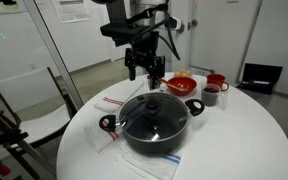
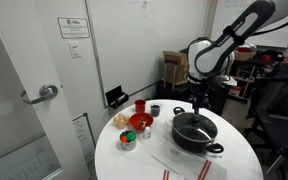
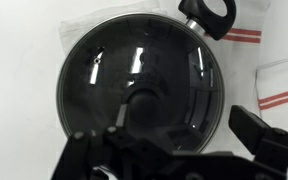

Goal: Remove the glass lid from the pot.

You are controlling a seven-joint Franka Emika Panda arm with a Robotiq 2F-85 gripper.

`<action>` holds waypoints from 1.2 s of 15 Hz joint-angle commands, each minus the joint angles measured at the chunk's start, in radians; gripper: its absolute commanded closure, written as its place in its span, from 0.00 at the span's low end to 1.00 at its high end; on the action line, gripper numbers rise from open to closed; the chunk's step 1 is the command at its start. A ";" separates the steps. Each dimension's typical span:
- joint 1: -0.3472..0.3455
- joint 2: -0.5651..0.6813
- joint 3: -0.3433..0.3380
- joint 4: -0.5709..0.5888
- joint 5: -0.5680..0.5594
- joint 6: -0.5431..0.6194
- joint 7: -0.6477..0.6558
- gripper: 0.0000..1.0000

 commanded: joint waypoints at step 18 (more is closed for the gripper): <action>-0.042 0.241 0.001 0.229 -0.002 -0.012 0.069 0.40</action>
